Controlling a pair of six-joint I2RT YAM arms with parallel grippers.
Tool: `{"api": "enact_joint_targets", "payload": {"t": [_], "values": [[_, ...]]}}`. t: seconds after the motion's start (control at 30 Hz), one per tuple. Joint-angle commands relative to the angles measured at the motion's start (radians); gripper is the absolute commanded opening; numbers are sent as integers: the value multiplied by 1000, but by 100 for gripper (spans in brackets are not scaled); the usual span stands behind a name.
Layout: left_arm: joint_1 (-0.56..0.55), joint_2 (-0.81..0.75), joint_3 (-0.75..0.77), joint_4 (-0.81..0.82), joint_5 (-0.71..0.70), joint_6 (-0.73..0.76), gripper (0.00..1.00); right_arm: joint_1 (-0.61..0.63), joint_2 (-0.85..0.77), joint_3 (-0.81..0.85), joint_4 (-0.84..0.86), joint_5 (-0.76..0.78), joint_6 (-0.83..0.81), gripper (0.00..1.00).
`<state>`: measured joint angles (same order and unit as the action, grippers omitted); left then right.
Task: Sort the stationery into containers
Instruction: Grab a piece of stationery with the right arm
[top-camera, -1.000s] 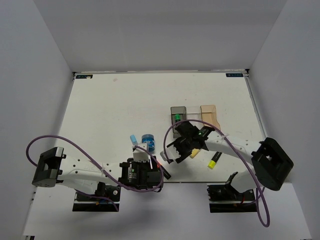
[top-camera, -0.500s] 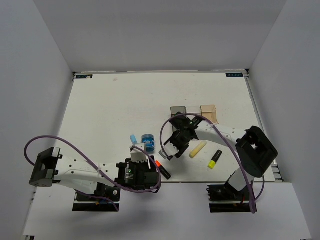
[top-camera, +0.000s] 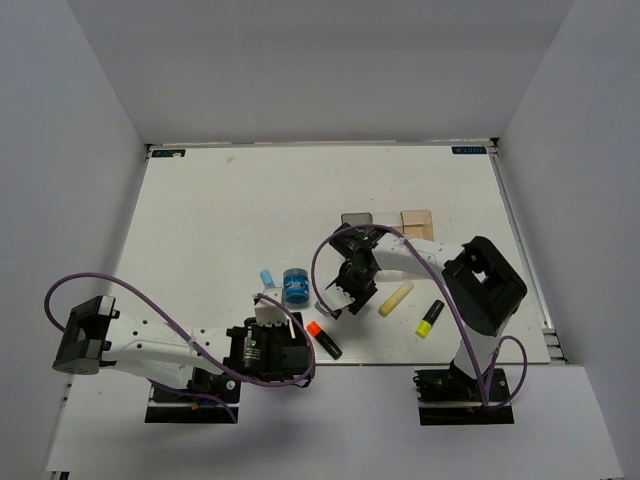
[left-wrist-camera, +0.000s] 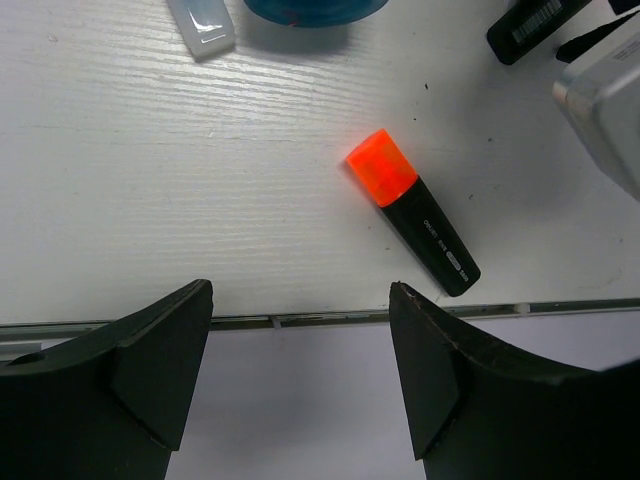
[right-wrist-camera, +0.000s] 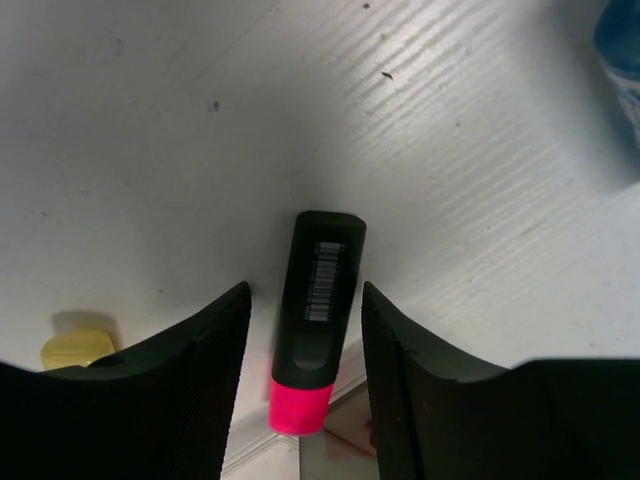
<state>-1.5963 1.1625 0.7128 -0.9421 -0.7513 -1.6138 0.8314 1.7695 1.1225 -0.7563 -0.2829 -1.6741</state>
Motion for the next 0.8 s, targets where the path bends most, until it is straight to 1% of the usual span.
{"api": "enact_joint_targets", "payload": {"t": [0.0,0.23,0.27,0.33,0.37,0.4,0.5,0.53,0.57,0.6,0.63,0.77], "values": [[-7,-27,-3,-6,-26,-38,81,8,31,16,-43,17,-18,52],[-10,-27,-4,0,-26,-40,81,5,56,-41,-32,36,-7,48],[-13,-29,-4,2,-25,-40,81,5,57,-49,-29,39,-3,46],[-14,-26,-3,-4,-25,-44,81,5,59,-66,-32,39,7,37],[-14,-29,-1,-4,-28,-41,81,6,64,-69,-44,40,11,32],[-14,-30,2,-9,-31,-44,81,5,64,-69,-63,37,20,25],[-25,-30,8,-23,-42,-47,81,6,65,-69,-133,30,25,21],[-25,-30,11,-24,-43,-52,81,6,67,-72,-144,28,25,21],[-28,-32,13,-29,-48,-52,81,6,62,-78,-179,18,21,23],[-28,-34,14,-29,-48,-52,81,6,56,-81,-184,10,17,26],[-31,-35,14,-30,-49,-51,81,6,54,-85,-186,10,17,31],[-39,-38,25,-41,-57,-52,80,8,73,-98,-225,11,-1,38]]}}
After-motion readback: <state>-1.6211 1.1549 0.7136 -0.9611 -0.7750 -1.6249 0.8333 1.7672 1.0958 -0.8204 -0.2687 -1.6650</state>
